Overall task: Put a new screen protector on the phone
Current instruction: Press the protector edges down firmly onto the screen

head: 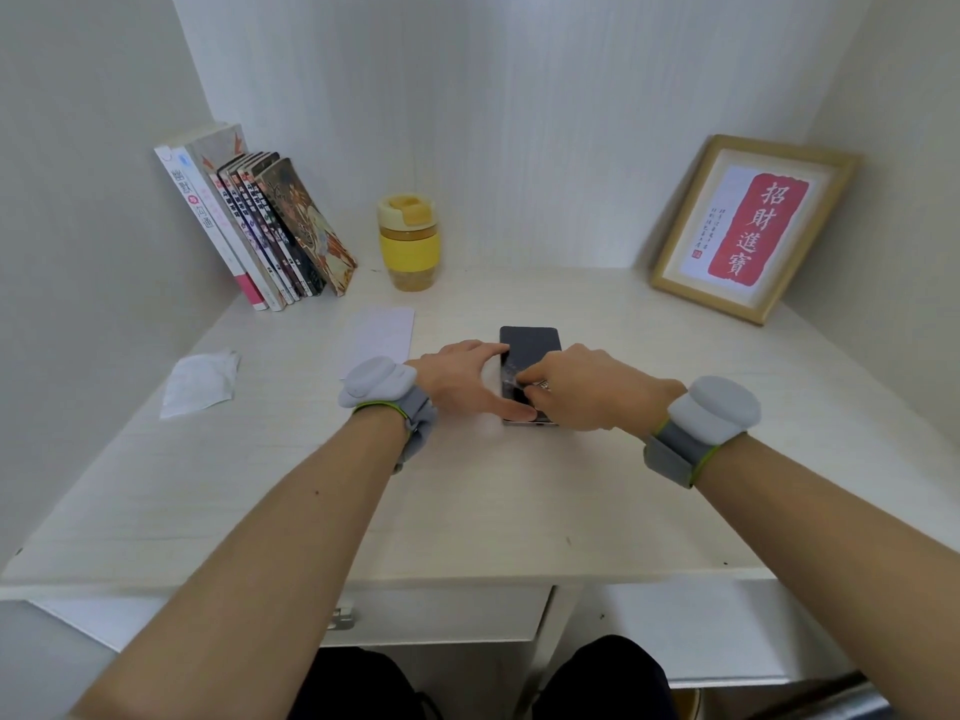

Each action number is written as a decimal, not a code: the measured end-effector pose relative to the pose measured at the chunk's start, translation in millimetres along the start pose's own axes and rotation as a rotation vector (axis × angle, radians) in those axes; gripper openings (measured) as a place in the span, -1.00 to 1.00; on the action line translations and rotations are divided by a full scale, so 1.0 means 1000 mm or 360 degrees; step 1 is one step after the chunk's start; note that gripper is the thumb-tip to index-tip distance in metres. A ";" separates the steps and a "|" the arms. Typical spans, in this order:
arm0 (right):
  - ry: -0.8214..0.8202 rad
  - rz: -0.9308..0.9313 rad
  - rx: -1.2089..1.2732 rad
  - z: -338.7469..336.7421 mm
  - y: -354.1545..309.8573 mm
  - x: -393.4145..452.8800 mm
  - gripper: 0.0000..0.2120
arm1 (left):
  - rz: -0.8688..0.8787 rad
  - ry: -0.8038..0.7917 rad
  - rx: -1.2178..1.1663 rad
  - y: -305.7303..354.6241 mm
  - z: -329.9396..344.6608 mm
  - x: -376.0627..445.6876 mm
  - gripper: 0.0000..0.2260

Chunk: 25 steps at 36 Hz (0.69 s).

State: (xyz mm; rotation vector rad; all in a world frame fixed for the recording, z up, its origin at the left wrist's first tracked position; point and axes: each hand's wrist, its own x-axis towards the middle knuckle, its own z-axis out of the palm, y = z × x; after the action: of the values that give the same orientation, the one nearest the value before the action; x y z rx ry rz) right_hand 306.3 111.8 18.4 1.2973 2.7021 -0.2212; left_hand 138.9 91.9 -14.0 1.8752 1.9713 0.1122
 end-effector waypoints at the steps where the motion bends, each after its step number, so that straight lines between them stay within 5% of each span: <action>1: 0.0007 0.0018 -0.0015 0.001 -0.002 0.001 -0.69 | 0.0001 -0.0009 -0.0004 0.000 0.000 0.000 -0.03; 25: 0.0088 0.0064 -0.0042 0.009 -0.007 0.011 -0.75 | 0.0006 -0.0014 -0.0032 -0.002 0.001 0.003 -0.01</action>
State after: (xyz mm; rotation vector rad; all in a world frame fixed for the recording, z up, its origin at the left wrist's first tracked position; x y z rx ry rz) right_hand 294.6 114.7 8.1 1.3684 2.7117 -0.1465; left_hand 137.2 94.6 -16.0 1.8640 1.9536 0.1241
